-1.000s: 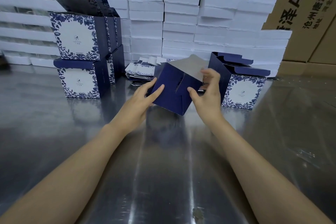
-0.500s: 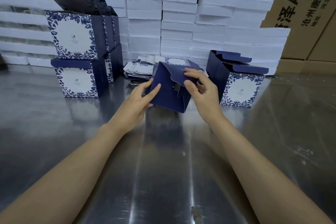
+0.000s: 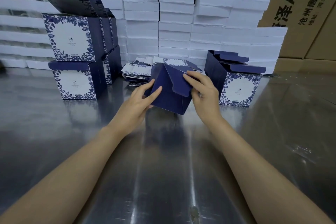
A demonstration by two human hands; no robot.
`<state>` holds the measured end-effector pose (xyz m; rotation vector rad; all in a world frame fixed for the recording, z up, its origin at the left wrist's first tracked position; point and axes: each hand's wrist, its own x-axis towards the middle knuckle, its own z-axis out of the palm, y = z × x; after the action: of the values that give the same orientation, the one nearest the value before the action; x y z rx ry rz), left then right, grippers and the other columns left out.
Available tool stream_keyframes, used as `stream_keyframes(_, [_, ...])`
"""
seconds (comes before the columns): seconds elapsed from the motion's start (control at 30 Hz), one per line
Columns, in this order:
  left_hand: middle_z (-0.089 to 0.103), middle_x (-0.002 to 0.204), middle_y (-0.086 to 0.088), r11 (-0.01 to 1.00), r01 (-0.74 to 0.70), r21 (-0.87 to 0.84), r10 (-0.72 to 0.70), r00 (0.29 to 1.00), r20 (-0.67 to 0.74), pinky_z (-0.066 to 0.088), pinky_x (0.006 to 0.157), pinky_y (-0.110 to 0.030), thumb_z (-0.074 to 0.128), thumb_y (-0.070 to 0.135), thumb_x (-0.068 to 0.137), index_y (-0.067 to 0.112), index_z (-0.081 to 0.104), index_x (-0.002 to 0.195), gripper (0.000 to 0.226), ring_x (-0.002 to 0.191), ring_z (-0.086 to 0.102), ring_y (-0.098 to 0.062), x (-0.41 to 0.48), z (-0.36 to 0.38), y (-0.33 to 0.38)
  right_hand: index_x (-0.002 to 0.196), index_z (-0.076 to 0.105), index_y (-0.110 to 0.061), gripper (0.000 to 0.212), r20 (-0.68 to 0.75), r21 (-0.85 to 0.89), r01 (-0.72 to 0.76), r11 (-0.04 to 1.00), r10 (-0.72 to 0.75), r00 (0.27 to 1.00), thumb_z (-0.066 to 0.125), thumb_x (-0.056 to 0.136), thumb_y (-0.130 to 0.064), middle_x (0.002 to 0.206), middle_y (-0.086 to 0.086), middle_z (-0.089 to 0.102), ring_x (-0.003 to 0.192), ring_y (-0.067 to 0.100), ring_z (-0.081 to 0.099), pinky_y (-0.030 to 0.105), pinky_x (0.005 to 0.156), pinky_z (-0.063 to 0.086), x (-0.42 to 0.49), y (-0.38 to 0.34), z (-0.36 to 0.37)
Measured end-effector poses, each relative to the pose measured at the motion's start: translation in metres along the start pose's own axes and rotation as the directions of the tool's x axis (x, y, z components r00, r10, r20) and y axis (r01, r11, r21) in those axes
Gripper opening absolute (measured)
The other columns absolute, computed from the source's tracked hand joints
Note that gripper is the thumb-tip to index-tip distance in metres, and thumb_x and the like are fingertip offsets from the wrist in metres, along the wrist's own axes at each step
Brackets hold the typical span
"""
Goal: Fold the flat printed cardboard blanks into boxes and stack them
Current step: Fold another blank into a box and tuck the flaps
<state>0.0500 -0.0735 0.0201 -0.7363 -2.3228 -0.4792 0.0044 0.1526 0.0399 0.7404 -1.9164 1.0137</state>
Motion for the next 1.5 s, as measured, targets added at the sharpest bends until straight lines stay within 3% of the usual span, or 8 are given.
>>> stream_keyframes(0.23, [0.031,0.153,-0.015,1.000,0.025,0.001,-0.025,1.000,-0.008,0.053,0.087,-0.046,0.057,-0.009,0.090,0.012,0.037,0.148,0.064,0.122,0.047,-0.031,-0.001,0.000,-0.006,0.118,0.069,-0.018,0.034,0.122,-0.106,0.012,0.994,0.001,0.993,0.065,0.087,-0.031,0.142,0.000,0.049,0.132,0.018,0.040,0.020,0.103,0.035,-0.004,-0.011,0.004])
stream_keyframes(0.4, [0.035,0.151,-0.018,0.999,-0.044,0.014,0.044,0.999,-0.028,0.048,0.091,-0.033,0.060,-0.009,0.089,0.012,0.044,0.144,0.061,0.127,0.044,-0.032,0.001,0.002,0.000,0.136,0.054,-0.019,0.059,0.073,-0.271,0.045,0.962,-0.026,0.997,0.074,0.082,-0.021,0.140,0.004,0.046,0.130,0.021,0.037,0.043,0.089,0.052,-0.005,-0.003,0.008])
stream_keyframes(0.77, [0.044,0.142,-0.024,0.987,-0.151,0.052,0.154,0.987,-0.056,0.047,0.076,-0.028,0.066,-0.001,0.087,0.009,0.060,0.131,0.046,0.118,0.050,-0.035,0.006,0.005,0.018,0.141,0.049,-0.019,0.071,-0.082,-0.430,-0.028,0.902,-0.008,0.997,0.074,0.075,-0.010,0.137,0.011,0.049,0.122,0.025,0.035,0.051,0.094,0.042,-0.004,-0.009,0.012])
stream_keyframes(0.93, [0.030,0.153,-0.007,0.997,-0.050,-0.060,0.048,0.998,-0.040,0.046,0.098,-0.036,0.061,0.010,0.093,0.020,0.030,0.151,0.066,0.136,0.033,-0.018,0.002,0.005,0.004,0.139,0.050,-0.012,0.054,-0.099,-0.192,0.002,0.981,-0.021,0.995,0.058,0.085,-0.009,0.139,0.009,0.046,0.124,0.022,0.036,0.043,0.103,0.036,-0.003,-0.008,0.008])
stream_keyframes(1.03, [0.016,0.156,0.011,0.943,0.173,-0.286,-0.160,0.985,0.068,0.033,0.112,-0.034,0.057,0.025,0.096,0.029,0.007,0.155,0.077,0.141,0.025,-0.006,-0.002,0.009,-0.004,0.138,0.049,-0.012,0.048,-0.131,-0.013,-0.116,0.993,0.113,0.985,0.045,0.091,-0.009,0.143,0.004,0.039,0.129,0.022,0.034,0.038,0.110,0.031,-0.004,-0.010,0.009])
stream_keyframes(1.27, [0.033,0.147,0.006,0.857,0.394,-0.332,-0.363,0.919,0.153,0.039,0.098,-0.018,0.049,0.035,0.099,0.022,0.023,0.153,0.061,0.126,0.039,0.000,-0.003,0.018,-0.016,0.128,0.059,-0.017,0.032,0.046,0.193,-0.492,0.849,0.493,0.869,0.042,0.103,-0.024,0.151,0.001,0.039,0.136,0.004,0.032,0.008,0.108,0.024,-0.006,-0.011,0.016])
stream_keyframes(1.4, [0.036,0.147,0.007,0.853,0.402,-0.333,-0.363,0.915,0.174,0.036,0.080,0.003,0.051,0.025,0.099,0.020,0.027,0.151,0.057,0.119,0.042,0.002,-0.004,0.020,-0.020,0.136,0.053,-0.020,0.037,0.233,0.349,-0.669,0.656,0.631,0.740,0.040,0.103,-0.031,0.138,-0.006,0.054,0.128,0.012,0.049,0.042,0.111,0.038,-0.005,-0.011,0.019])
stream_keyframes(1.5, [0.038,0.147,0.007,0.858,0.359,-0.368,-0.349,0.932,0.098,0.042,0.088,-0.005,0.052,0.002,0.095,0.018,0.030,0.149,0.060,0.125,0.043,-0.003,-0.003,0.018,-0.021,0.140,0.047,-0.022,0.043,0.205,0.377,-0.561,0.737,0.525,0.826,0.041,0.099,-0.016,0.136,-0.010,0.053,0.129,0.008,0.048,0.039,0.109,0.041,-0.007,-0.015,0.016])
